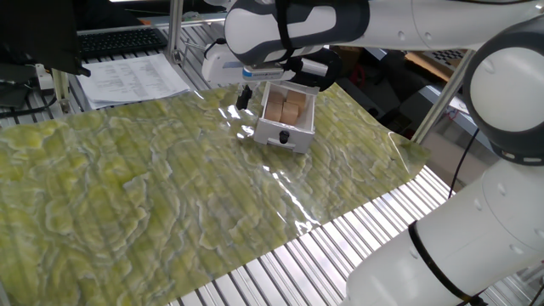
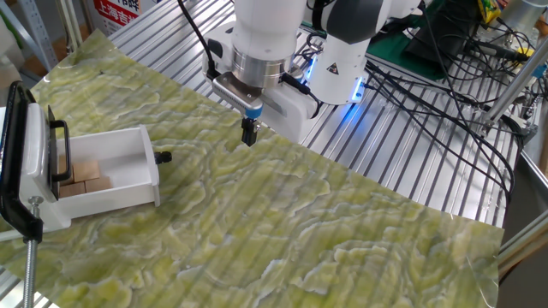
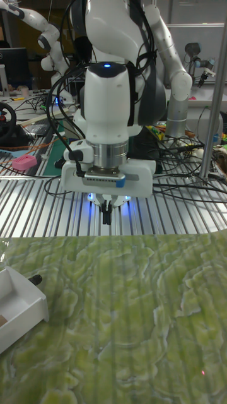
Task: Grasp the handle and close the drawer
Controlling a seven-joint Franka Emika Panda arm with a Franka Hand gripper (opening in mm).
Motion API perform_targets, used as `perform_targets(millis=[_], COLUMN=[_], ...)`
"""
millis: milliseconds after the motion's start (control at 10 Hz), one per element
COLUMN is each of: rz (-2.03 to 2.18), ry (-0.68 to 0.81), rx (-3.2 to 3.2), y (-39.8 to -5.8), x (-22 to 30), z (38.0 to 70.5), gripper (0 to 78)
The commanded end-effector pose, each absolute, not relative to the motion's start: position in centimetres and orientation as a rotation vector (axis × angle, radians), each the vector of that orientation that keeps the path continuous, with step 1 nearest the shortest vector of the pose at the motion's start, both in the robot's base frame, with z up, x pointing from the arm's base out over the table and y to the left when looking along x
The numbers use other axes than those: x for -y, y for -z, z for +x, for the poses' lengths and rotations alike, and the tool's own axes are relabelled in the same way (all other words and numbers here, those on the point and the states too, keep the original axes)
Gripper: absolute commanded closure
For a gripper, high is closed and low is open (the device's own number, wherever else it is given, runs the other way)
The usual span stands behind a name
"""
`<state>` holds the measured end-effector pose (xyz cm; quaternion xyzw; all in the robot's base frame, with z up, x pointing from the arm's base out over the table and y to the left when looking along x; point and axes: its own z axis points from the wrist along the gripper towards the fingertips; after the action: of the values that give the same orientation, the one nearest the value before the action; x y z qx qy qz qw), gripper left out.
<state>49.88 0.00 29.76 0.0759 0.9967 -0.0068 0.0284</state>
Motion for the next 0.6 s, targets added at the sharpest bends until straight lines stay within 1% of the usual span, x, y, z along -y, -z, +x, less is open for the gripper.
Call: perform_targets(millis=[100,600], rz=[0.239,0.269], ry=[0.024,0.027], rx=[-3.072,-3.073], y=[-29.82,-29.73], x=[0.14,0.34], z=[49.95,49.97], gripper=[77.6,77.6])
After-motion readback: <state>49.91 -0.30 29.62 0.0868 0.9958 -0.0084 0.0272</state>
